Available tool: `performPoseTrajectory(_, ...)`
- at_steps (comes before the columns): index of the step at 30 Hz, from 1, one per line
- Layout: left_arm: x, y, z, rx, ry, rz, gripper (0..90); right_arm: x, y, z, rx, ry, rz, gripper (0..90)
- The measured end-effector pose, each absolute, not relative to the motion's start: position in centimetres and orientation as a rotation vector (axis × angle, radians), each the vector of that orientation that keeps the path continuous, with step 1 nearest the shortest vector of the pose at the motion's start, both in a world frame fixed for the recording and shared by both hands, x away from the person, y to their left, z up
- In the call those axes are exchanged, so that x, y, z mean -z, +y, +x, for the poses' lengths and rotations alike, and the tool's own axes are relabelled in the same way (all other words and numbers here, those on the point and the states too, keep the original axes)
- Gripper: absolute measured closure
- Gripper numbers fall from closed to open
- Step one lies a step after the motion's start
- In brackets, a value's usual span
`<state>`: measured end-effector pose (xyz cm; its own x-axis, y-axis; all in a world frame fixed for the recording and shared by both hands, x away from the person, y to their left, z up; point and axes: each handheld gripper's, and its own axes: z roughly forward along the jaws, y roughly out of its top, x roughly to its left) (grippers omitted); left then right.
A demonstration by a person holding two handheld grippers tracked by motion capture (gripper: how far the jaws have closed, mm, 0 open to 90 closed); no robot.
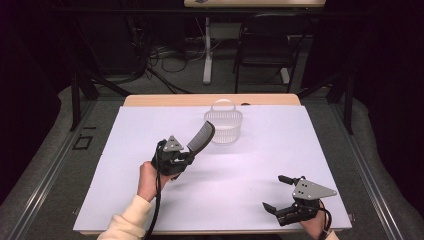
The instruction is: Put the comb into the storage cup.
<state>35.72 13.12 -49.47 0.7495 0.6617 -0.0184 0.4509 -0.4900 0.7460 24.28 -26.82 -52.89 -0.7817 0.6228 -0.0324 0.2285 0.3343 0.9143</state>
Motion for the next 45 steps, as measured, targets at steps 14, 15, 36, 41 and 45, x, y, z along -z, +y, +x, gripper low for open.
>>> performPoseTrajectory(14, 48.6, 13.9, 36.4, -0.362, 0.838, 2.146, 71.9, 52.9, -26.7, 24.3, -1.436, 2.228, 0.758, 0.1)
performPoseTrajectory(15, 48.5, 13.9, 36.4, -0.36, 0.839, 2.141, 71.9, 52.9, -26.7, 24.3, -1.435, 2.228, 0.759, 0.1)
performPoseTrajectory(36, 47.1, 12.9, 37.5, -0.382, 0.801, 2.148, 71.9, 52.9, -26.8, 24.3, -1.435, 2.226, 0.751, 0.1)
performPoseTrajectory(41, 46.7, 12.8, 37.8, -0.385, 0.798, 2.143, 71.9, 52.9, -26.8, 24.3, -1.43, 2.228, 0.755, 0.2)
performPoseTrajectory(45, 46.4, 12.7, 38.0, -0.391, 0.792, 2.135, 71.9, 52.9, -26.8, 24.3, -1.432, 2.228, 0.754, 0.2)
